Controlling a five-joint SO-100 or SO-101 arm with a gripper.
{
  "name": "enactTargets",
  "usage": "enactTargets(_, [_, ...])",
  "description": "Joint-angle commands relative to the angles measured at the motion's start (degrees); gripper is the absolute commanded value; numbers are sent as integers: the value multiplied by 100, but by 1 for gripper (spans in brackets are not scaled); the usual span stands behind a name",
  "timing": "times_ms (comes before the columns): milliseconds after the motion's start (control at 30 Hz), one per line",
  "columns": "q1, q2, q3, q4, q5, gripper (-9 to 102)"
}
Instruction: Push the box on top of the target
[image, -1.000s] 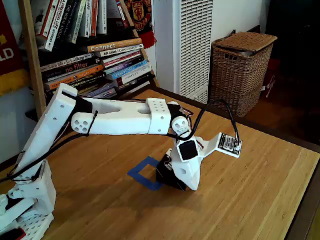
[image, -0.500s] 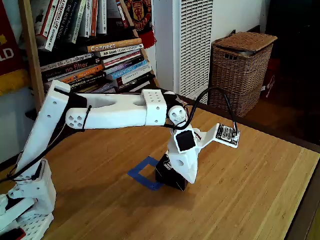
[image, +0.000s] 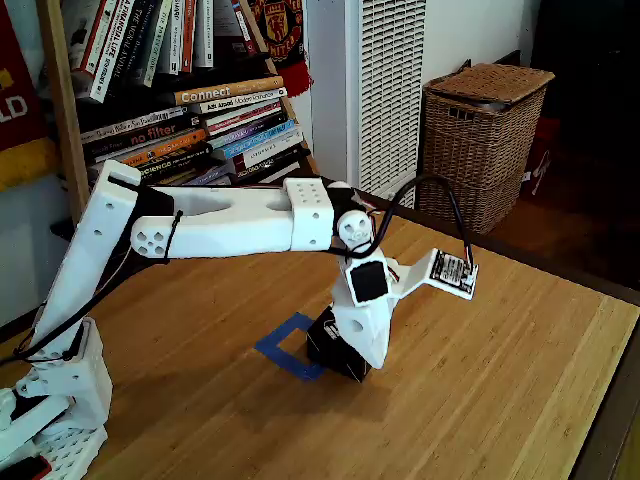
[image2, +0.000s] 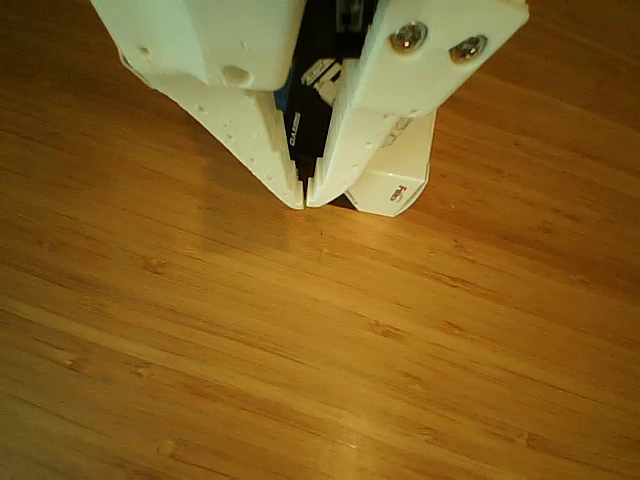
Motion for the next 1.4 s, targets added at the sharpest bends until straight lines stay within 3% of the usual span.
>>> enactTargets(0, [-9,220,-255,132,-70,0])
enactTargets(1367, [-343,202,-211,404,-62,0])
